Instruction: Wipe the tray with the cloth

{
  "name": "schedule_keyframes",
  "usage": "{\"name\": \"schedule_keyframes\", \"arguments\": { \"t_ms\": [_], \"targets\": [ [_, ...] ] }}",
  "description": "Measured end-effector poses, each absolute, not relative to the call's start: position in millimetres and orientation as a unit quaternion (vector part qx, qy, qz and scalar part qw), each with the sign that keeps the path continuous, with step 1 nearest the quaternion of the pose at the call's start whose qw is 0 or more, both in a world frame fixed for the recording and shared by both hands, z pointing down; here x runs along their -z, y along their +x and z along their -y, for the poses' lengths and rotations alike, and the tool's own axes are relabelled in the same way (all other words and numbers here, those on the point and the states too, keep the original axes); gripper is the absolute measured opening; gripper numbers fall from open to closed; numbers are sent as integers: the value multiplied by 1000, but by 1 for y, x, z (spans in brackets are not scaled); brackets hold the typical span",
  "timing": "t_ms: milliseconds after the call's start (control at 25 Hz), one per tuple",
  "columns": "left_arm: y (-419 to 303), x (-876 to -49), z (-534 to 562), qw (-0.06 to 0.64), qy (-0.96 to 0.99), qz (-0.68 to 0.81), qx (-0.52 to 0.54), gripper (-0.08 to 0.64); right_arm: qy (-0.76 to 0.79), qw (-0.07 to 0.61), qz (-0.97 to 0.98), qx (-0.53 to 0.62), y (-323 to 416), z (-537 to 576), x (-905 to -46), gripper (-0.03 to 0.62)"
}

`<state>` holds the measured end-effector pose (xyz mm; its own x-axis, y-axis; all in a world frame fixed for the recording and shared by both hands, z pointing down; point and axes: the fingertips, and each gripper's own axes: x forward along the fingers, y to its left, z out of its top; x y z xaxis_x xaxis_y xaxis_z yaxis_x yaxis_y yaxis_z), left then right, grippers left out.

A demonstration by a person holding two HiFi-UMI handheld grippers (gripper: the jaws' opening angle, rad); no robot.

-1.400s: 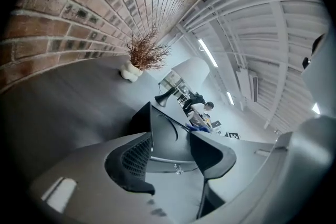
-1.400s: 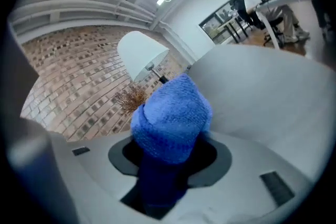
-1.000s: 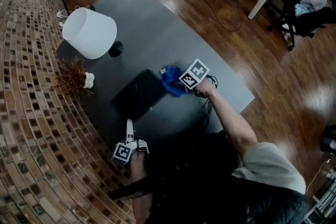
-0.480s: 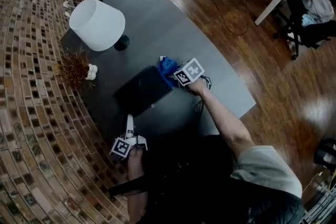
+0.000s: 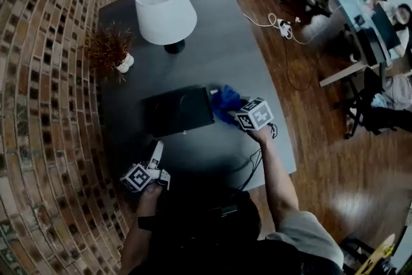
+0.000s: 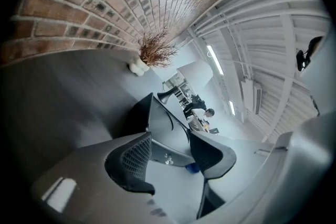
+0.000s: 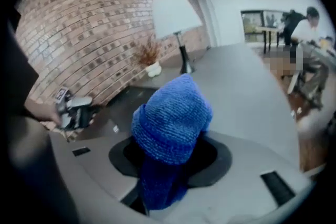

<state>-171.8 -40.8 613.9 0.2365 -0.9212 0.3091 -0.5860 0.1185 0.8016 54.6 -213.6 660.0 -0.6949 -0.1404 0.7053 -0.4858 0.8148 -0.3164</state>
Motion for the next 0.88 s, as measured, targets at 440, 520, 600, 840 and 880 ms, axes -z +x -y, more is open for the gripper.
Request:
{"name": "schedule_keyframes", "arguments": {
  "t_ms": [440,520,600,840,880],
  "targets": [
    [-192,-645,60,478,589,611,227,182,51,481,857,-177,-83,281,-688,161],
    [-213,-647,67,471,581,619,239,183,31,474,851,-226,-69,256,-691,161],
    [-234,-650,80,464,584,622,239,183,28,460,849,-257,-51,219,-694,161],
    [-243,-651,145,460,629,596,195,196,56,384,862,-326,-31,88,-701,161],
    [-238,-651,153,458,642,587,182,196,58,376,865,-328,-33,72,-703,161]
  ]
}}
